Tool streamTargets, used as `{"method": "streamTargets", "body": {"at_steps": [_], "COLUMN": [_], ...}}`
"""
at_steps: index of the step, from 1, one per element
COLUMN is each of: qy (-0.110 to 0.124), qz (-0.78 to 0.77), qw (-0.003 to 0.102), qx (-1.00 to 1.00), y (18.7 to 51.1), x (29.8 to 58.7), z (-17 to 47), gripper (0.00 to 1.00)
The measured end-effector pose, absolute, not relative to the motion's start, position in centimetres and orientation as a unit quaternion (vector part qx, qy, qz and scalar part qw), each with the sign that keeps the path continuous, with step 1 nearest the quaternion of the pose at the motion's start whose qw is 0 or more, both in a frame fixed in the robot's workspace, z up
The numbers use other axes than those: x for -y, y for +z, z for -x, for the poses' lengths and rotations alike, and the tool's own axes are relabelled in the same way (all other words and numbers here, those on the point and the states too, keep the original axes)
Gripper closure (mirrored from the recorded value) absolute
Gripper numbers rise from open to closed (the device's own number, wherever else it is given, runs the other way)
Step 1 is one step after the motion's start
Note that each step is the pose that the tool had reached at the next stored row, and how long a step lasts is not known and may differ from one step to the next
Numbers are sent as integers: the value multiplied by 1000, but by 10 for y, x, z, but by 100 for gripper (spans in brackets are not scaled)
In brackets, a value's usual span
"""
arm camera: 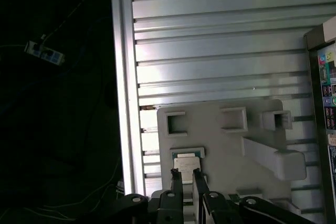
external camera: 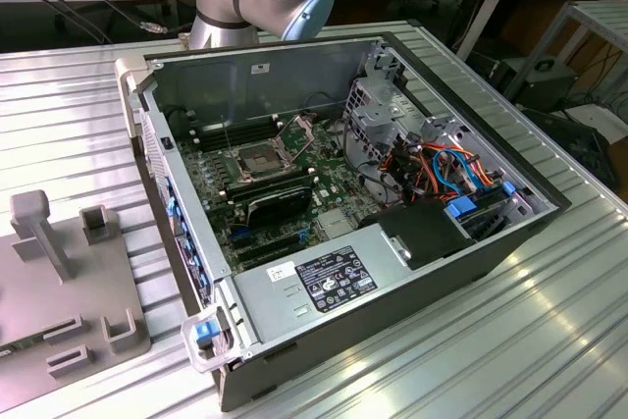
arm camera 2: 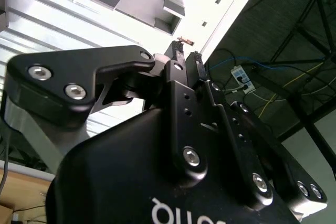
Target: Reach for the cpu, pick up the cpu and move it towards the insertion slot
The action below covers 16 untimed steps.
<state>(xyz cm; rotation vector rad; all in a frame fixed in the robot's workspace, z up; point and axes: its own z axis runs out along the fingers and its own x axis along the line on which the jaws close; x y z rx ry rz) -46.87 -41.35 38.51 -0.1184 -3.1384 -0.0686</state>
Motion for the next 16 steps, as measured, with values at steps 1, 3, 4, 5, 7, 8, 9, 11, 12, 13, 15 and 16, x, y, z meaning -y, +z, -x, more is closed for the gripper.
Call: {"method": "streamTargets", "body": {"at_steps": [1, 3, 4, 5, 7, 8, 9, 11, 12, 13, 15, 16], "qy": [-22, -22, -22, -22, -22, -22, -22, -22, -22, -22, -22, -22], "qz": [38, 38, 38, 38, 38, 38, 38, 38, 38, 38, 38, 38], "qw": [0, 0, 0, 0, 0, 0, 0, 0, 0, 0, 0, 0], "qx": [999, 999, 999, 999, 999, 999, 999, 999, 999, 999, 999, 999], "y": [385, 385, 385, 385, 385, 385, 385, 385, 385, 385, 385, 385], "x": [414, 414, 414, 414, 414, 414, 414, 414, 414, 414, 414, 414], "z": [469, 469, 469, 469, 469, 469, 469, 469, 469, 469, 469, 469], "gripper": [77, 77, 77, 77, 77, 76, 70, 58, 58, 52, 40, 40]}}
